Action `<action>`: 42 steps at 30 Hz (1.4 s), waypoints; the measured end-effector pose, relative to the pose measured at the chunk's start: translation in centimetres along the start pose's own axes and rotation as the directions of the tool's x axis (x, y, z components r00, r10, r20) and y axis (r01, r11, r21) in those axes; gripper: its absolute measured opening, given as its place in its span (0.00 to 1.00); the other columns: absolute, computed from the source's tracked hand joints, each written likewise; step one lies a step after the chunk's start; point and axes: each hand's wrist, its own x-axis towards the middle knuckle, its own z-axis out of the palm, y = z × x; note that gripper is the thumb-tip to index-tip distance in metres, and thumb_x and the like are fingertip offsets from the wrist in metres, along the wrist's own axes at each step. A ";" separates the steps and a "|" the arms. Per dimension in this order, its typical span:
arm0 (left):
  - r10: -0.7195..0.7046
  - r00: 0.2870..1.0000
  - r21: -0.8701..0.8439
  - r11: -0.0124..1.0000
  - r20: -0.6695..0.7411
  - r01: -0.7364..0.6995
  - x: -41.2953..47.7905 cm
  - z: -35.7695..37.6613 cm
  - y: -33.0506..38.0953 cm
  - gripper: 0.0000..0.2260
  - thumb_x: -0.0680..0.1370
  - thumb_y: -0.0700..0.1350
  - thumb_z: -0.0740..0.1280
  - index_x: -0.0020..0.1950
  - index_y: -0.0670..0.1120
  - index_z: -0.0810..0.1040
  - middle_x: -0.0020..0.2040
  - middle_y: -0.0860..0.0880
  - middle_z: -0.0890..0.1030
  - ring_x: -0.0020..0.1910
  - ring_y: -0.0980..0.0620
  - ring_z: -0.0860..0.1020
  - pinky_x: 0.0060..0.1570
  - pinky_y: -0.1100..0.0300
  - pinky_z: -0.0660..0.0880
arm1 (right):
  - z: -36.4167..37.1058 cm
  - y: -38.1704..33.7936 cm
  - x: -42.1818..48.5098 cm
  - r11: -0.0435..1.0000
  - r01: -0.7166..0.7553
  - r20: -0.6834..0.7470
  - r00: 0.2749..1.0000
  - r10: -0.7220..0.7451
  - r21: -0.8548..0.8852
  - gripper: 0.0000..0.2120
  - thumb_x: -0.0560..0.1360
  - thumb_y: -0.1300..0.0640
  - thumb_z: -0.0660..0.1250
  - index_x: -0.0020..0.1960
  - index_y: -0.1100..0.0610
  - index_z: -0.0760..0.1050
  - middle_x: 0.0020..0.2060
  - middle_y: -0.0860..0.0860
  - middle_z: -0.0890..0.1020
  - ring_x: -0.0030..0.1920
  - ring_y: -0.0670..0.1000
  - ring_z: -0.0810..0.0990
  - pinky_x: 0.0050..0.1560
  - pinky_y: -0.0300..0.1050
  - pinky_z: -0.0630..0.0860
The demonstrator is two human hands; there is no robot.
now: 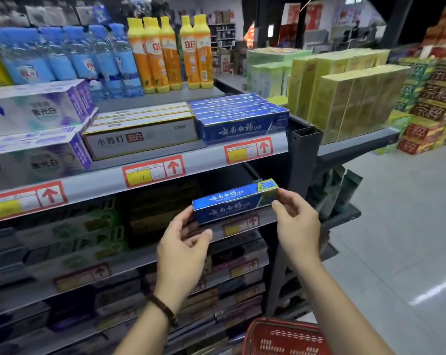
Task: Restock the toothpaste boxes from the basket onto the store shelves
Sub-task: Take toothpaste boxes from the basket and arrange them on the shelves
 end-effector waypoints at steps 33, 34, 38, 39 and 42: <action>-0.001 0.997 0.227 0.974 0.074 -0.016 3.6 5.1 -2.4 0.18 0.79 0.48 0.75 0.62 0.60 0.70 0.56 0.67 0.73 0.51 0.71 0.71 0.49 0.74 0.67 | 2.6 4.4 4.8 0.972 -0.218 0.260 0.937 0.234 -0.090 0.45 0.75 0.60 0.73 0.85 0.43 0.57 0.46 0.48 0.86 0.51 0.51 0.87 0.61 0.64 0.82; 0.003 0.997 0.231 0.973 0.075 -0.021 3.6 5.1 -2.5 0.18 0.79 0.48 0.75 0.62 0.60 0.71 0.56 0.66 0.74 0.51 0.71 0.71 0.48 0.74 0.66 | 2.7 4.5 4.7 0.971 -0.217 0.266 0.934 0.237 -0.101 0.45 0.75 0.60 0.73 0.85 0.43 0.56 0.46 0.48 0.86 0.50 0.51 0.87 0.61 0.64 0.82; 0.004 0.996 0.226 0.974 0.085 -0.023 3.5 5.2 -2.7 0.19 0.79 0.48 0.75 0.65 0.59 0.70 0.59 0.65 0.74 0.51 0.72 0.71 0.48 0.76 0.66 | 2.7 4.8 4.5 0.969 -0.212 0.273 0.932 0.240 -0.129 0.45 0.76 0.59 0.73 0.86 0.42 0.54 0.46 0.48 0.86 0.51 0.50 0.86 0.62 0.62 0.81; 0.008 0.996 0.227 0.974 0.085 -0.027 3.5 5.2 -2.7 0.20 0.79 0.49 0.75 0.65 0.59 0.70 0.59 0.65 0.74 0.51 0.72 0.71 0.48 0.76 0.66 | 2.8 4.8 4.5 0.969 -0.209 0.275 0.932 0.238 -0.132 0.45 0.76 0.59 0.73 0.86 0.42 0.54 0.46 0.48 0.86 0.51 0.51 0.86 0.61 0.62 0.81; 0.006 0.996 0.226 0.974 0.084 -0.025 3.2 5.4 -2.6 0.21 0.79 0.49 0.75 0.65 0.62 0.68 0.57 0.68 0.72 0.51 0.73 0.71 0.48 0.77 0.65 | 2.7 4.9 4.4 0.969 -0.208 0.282 0.929 0.239 -0.135 0.46 0.77 0.60 0.73 0.86 0.41 0.52 0.46 0.48 0.86 0.49 0.51 0.87 0.58 0.60 0.83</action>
